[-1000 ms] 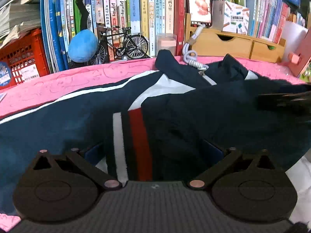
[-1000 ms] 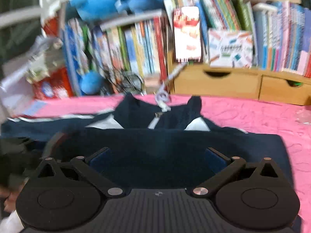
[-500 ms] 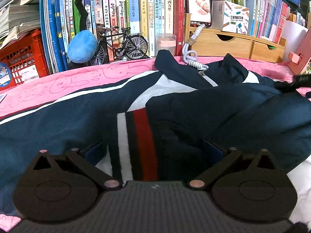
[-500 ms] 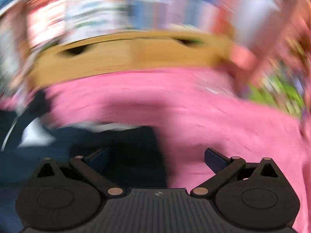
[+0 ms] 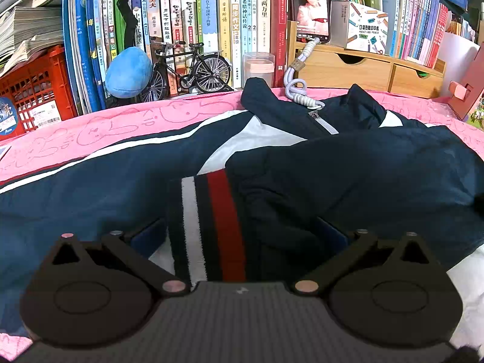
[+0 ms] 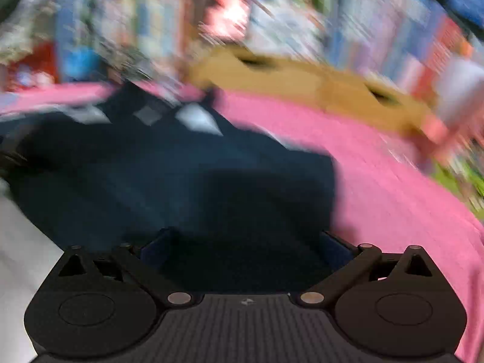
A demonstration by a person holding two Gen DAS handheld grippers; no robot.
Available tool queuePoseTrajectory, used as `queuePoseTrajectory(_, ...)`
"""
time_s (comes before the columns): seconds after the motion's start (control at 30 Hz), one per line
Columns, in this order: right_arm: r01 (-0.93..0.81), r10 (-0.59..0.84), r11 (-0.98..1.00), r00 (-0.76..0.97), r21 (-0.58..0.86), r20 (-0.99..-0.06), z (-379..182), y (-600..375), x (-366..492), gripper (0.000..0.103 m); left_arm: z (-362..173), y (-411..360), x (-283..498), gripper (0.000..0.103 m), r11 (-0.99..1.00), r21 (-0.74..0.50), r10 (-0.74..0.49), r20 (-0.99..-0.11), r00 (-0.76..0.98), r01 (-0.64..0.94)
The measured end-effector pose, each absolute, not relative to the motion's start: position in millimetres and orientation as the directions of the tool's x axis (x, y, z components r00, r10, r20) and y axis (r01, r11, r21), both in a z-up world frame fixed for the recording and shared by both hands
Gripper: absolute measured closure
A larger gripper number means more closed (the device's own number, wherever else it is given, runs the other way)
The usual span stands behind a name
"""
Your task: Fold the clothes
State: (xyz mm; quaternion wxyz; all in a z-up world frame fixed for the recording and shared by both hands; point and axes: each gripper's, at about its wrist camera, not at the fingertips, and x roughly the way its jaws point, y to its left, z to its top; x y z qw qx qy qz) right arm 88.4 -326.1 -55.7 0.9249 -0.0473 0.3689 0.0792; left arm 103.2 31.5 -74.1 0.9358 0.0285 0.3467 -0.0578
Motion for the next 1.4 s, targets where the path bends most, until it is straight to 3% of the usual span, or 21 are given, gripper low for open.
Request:
queuePoseTrajectory(0.07,-0.073,0.081,0.997,0.719,0.040,-0.690,-60,-368,87,0.000,-74,31,103,0.000,0.991,0.013,-0.090,-0.652,0.753,0.130)
queuePoseTrajectory(0.2,-0.018,0.048,0.999,0.716,0.050,-0.697,-53,-392,75,0.001,-74,31,103,0.000,0.992,0.012,-0.090,-0.652,0.753,0.129)
queuePoseTrajectory(0.37,-0.095,0.106,0.994,0.756,0.052,-0.646,-31,-372,62,0.002,-74,31,103,0.000,0.992,0.012,-0.089,-0.652,0.753,0.128)
queuePoseTrajectory(0.43,-0.139,0.130,0.990,0.754,0.036,-0.644,-25,-359,65,0.002,-74,31,103,0.000,0.992,0.011,-0.090,-0.652,0.753,0.127)
queuePoseTrajectory(0.57,-0.104,-0.031,0.980,0.758,-0.168,-0.651,-41,-357,61,0.000,-75,31,103,0.000,0.991,0.006,-0.095,-0.651,0.753,0.131)
queuePoseTrajectory(0.67,-0.035,-0.037,0.995,0.752,-0.095,-0.658,-45,-388,53,0.001,-75,32,103,0.000,0.991,0.002,-0.103,-0.651,0.752,0.137)
queuePoseTrajectory(0.77,0.029,-0.148,0.979,0.786,-0.203,-0.600,-38,-381,39,0.001,-75,32,103,0.000,0.991,0.003,-0.101,-0.651,0.752,0.136)
queuePoseTrajectory(0.9,-0.176,0.010,0.959,0.804,-0.222,-0.594,-41,-338,19,0.001,-75,32,103,0.000,0.991,0.003,-0.102,-0.652,0.752,0.137)
queuePoseTrajectory(1.03,-0.220,-0.007,0.924,0.810,-0.314,-0.587,-56,-308,24,0.000,-74,33,103,0.000,0.991,0.004,-0.101,-0.652,0.752,0.136)
queuePoseTrajectory(1.23,-0.018,-0.130,0.971,0.794,-0.237,-0.594,-54,-379,36,0.001,-74,32,103,0.000,0.990,0.002,-0.103,-0.652,0.751,0.138)
queuePoseTrajectory(1.33,0.043,-0.208,0.960,0.771,-0.276,-0.602,-48,-378,32,0.001,-74,32,104,0.000,0.991,0.003,-0.102,-0.653,0.751,0.137)
queuePoseTrajectory(1.4,-0.024,-0.133,0.969,0.786,-0.245,-0.604,-41,-370,24,0.001,-75,32,104,0.000,0.990,0.003,-0.102,-0.653,0.751,0.138)
